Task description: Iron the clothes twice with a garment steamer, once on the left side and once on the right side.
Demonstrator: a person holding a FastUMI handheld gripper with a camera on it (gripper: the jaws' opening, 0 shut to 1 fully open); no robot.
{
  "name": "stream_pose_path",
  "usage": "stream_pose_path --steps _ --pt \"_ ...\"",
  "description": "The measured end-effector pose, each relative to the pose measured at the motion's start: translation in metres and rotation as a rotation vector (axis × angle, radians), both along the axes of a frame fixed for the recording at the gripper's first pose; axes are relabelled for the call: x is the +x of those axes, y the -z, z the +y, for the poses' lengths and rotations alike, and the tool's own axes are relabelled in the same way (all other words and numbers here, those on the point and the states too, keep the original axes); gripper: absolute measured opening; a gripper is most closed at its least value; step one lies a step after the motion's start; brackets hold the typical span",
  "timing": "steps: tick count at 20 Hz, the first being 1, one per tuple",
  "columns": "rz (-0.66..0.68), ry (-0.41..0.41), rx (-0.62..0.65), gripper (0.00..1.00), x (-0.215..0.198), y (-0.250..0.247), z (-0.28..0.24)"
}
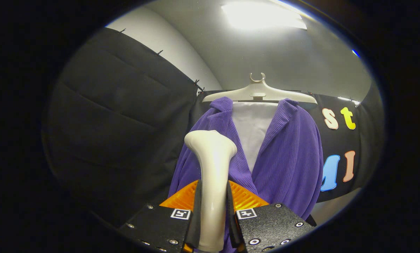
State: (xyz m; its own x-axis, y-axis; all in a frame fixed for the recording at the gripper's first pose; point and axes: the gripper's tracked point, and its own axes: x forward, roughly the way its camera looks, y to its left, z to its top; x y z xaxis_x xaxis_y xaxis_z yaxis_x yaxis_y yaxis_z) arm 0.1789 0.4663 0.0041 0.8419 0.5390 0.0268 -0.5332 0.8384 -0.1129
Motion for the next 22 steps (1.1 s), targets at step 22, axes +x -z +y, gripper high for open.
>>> stream_pose_path --steps 22 --pt "0.240 -0.029 -0.131 0.33 -0.063 0.147 -0.042"
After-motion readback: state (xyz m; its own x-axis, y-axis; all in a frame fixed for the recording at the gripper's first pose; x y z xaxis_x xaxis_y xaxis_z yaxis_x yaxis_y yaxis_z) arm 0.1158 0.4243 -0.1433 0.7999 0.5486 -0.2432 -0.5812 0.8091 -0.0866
